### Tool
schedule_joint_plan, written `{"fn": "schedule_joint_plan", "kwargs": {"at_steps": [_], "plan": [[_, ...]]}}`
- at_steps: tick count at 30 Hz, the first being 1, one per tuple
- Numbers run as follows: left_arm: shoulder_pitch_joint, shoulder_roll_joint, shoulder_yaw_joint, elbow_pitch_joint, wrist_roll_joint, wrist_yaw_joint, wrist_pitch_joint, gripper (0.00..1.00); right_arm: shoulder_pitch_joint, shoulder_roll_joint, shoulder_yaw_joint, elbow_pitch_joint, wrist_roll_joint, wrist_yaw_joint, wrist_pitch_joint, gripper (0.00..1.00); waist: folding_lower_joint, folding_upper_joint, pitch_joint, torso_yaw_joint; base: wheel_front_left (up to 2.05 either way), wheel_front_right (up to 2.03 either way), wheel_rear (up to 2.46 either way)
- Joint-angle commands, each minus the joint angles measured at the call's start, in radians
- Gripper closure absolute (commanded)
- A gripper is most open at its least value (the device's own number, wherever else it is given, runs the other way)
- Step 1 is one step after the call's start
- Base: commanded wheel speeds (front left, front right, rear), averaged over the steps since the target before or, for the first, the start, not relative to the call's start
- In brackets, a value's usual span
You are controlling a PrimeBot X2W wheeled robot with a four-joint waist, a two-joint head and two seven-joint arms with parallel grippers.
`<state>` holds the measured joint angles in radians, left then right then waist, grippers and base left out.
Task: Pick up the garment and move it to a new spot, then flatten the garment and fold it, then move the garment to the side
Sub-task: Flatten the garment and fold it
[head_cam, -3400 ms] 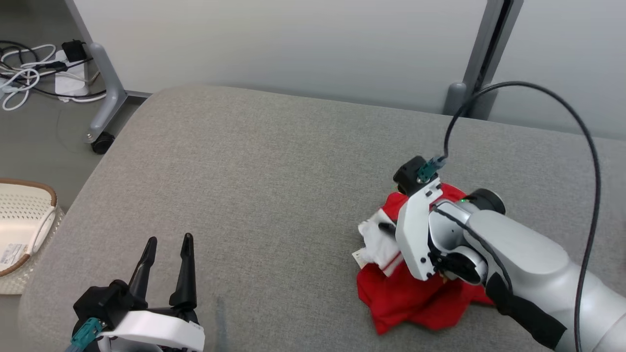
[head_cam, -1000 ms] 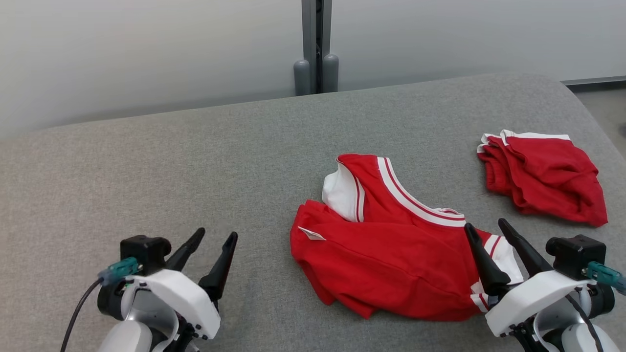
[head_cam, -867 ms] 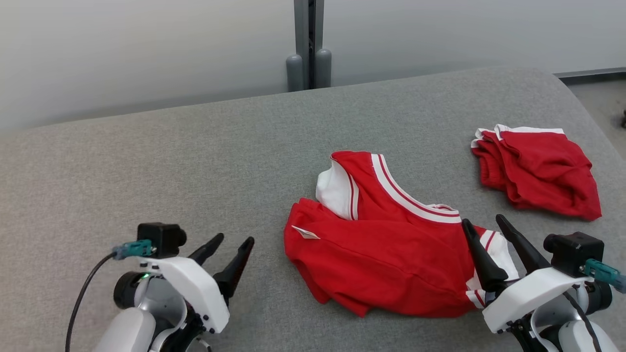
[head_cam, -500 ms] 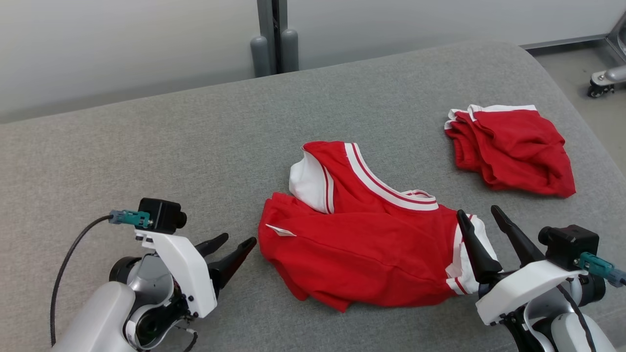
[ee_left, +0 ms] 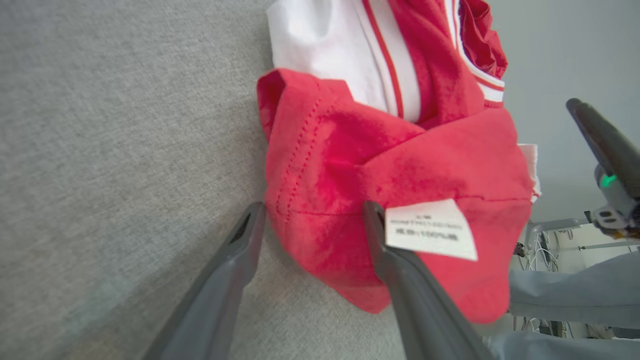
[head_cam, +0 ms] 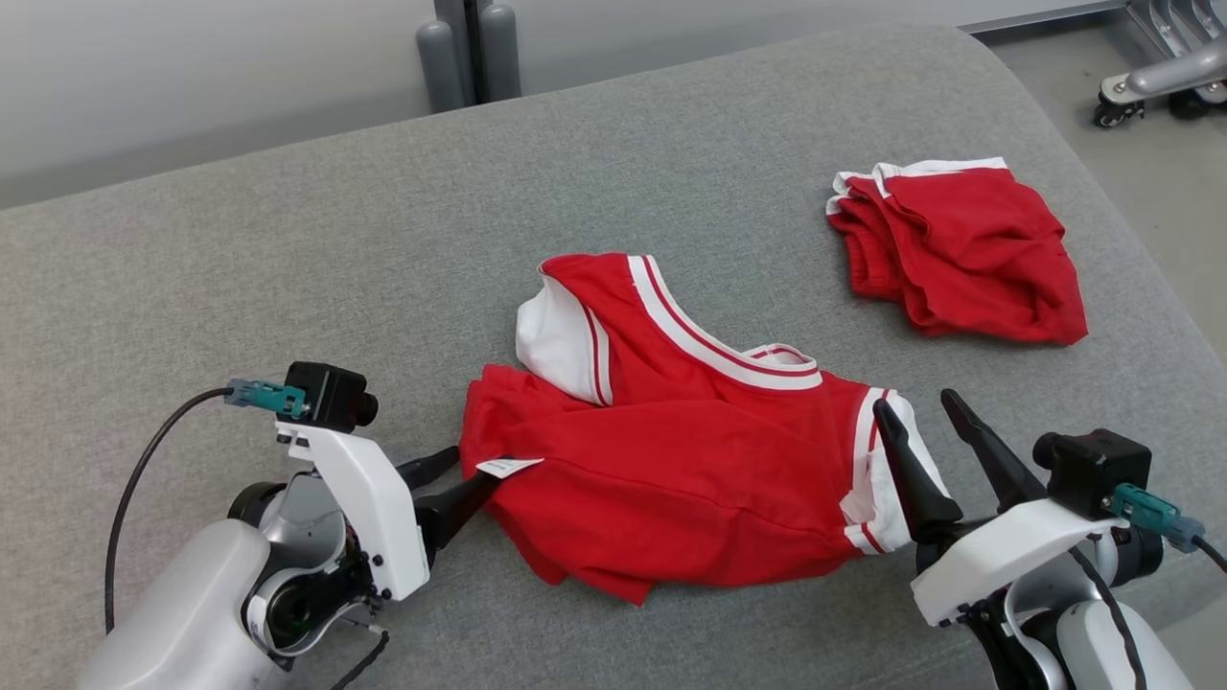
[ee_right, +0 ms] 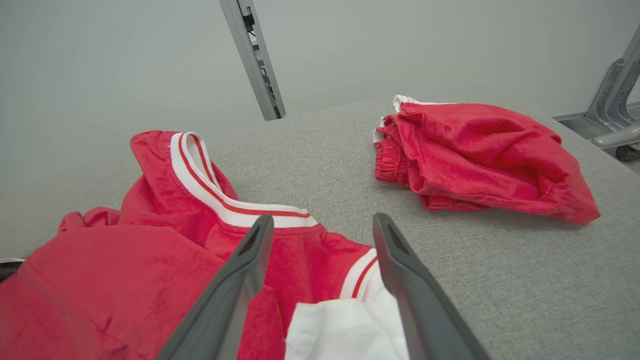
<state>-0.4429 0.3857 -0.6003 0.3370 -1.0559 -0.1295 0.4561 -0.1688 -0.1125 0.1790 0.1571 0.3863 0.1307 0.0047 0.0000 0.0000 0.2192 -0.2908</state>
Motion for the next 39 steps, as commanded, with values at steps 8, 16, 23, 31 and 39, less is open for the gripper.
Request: {"fn": "schedule_joint_plan", "kwargs": {"at_steps": [8, 16, 23, 31, 39], "plan": [[-0.045, 0.025, -0.054, 0.006, -0.054, -0.002, -0.048, 1.00, -0.010, 0.003, 0.001, 0.017, -0.008, 0.000, -0.011, 0.00, 0.0000, 0.0000, -0.004, -0.001, 0.00, 0.00, 0.00], [-0.050, 0.052, -0.097, -0.005, -0.015, -0.002, -0.152, 1.00, 0.005, -0.010, -0.022, 0.030, -0.005, 0.000, -0.012, 0.00, 0.0000, 0.0000, -0.054, 0.046, 0.00, 0.00, 0.00], [0.024, 0.101, -0.080, -0.102, -0.031, 0.010, -0.200, 1.00, 0.009, -0.039, -0.067, 0.016, 0.003, 0.000, -0.008, 0.00, 0.0000, 0.0000, -0.109, 0.128, 0.00, 0.00, 0.00], [0.145, 0.212, -0.016, -0.247, -0.033, 0.082, -0.258, 1.00, 0.025, -0.040, -0.091, 0.002, 0.009, 0.000, 0.002, 0.00, 0.0000, 0.0000, -0.128, 0.205, 0.00, 0.00, 0.00], [0.294, 0.271, -0.010, -0.336, -0.068, 0.138, -0.258, 1.00, 0.031, -0.042, -0.094, 0.001, 0.004, 0.000, 0.008, 0.00, 0.0000, 0.0000, -0.133, 0.238, 0.00, 0.00, 0.00]]}}
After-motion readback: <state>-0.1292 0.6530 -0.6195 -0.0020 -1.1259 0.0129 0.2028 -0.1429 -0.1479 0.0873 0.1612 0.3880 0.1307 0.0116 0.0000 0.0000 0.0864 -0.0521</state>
